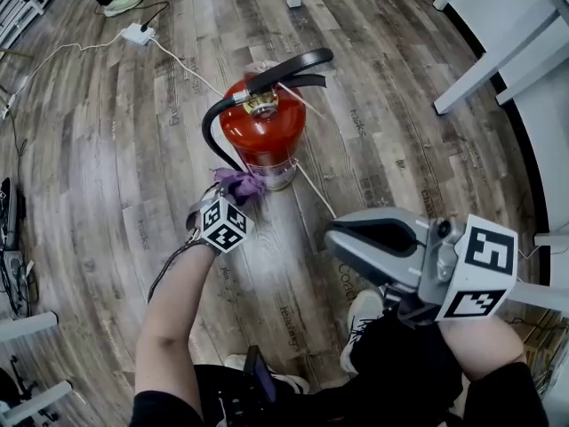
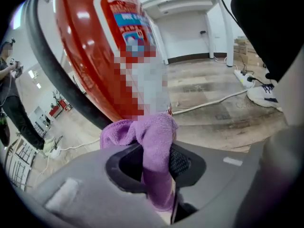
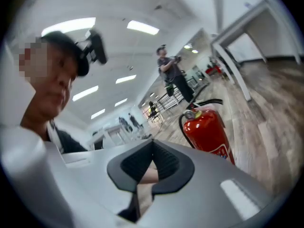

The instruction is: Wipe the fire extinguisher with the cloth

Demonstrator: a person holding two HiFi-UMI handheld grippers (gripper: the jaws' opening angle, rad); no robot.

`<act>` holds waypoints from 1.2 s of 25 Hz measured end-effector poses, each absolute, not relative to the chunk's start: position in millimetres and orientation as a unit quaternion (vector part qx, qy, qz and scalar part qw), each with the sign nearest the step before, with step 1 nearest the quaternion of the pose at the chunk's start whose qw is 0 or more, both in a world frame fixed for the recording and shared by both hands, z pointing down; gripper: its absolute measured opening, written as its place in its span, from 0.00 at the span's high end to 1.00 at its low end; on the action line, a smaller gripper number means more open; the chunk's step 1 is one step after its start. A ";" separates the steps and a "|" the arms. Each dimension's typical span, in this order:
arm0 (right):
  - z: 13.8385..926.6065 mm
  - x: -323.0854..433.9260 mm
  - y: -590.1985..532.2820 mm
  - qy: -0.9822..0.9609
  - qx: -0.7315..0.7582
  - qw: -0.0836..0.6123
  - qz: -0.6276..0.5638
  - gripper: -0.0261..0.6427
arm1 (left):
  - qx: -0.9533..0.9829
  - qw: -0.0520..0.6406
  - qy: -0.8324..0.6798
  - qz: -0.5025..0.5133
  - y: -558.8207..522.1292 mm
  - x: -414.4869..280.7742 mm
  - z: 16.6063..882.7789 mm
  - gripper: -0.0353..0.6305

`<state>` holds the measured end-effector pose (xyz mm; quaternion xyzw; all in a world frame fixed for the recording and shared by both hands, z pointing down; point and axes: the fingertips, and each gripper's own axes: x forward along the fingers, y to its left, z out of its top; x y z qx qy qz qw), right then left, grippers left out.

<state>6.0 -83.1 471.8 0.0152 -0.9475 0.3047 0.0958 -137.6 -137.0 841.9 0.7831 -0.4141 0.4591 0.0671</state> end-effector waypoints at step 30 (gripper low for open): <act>467.7 12.0 -120.0 -0.898 0.042 0.008 0.439 0.96 | 0.830 -0.065 -0.505 0.228 -179.9 -154.2 499.0 0.80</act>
